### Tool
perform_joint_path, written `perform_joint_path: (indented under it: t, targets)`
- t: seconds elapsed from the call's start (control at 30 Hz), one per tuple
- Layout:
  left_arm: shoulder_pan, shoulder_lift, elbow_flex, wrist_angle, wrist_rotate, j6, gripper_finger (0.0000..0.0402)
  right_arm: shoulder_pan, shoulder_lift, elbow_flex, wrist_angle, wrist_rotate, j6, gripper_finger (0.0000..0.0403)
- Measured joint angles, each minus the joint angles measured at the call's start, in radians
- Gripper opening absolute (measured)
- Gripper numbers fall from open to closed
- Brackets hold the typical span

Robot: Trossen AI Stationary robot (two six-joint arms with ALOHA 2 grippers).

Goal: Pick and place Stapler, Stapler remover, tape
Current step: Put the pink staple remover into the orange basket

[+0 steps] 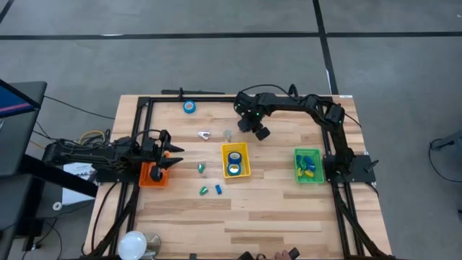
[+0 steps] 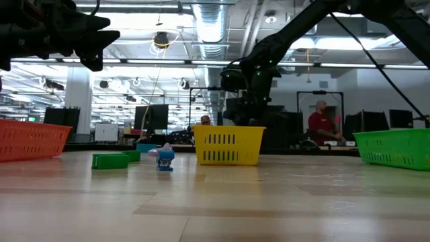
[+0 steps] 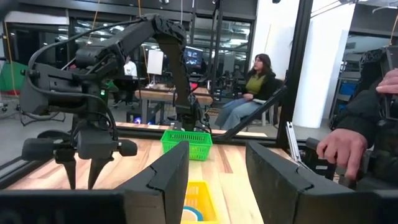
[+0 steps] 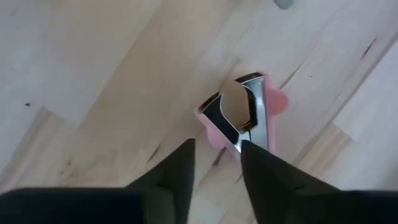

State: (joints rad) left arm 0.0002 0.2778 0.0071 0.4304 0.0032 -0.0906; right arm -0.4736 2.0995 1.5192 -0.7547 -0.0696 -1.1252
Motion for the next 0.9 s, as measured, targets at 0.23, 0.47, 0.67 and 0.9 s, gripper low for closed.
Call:
perform_joint_path:
  t: [0.23, 0.47, 0.67, 0.9]
  targets:
    - [0.000, 0.007, 0.000, -0.002, 0.000, 0.000, 0.0150, 0.003, 0.000, 0.000, -0.008, -0.006, 0.000, 0.0044]
    - [0.000, 0.006, 0.000, -0.002, 0.000, 0.000, 0.0150, 0.003, -0.001, 0.000, -0.022, -0.008, 0.000, 0.0005]
    - [0.000, 0.007, 0.000, -0.001, 0.001, 0.000, 0.0150, 0.003, -0.002, 0.000, -0.026, -0.008, 0.000, 0.0001]
    - [0.000, 0.006, 0.000, -0.001, 0.001, 0.000, 0.0150, 0.002, -0.008, 0.000, -0.043, -0.008, 0.017, 0.0002]
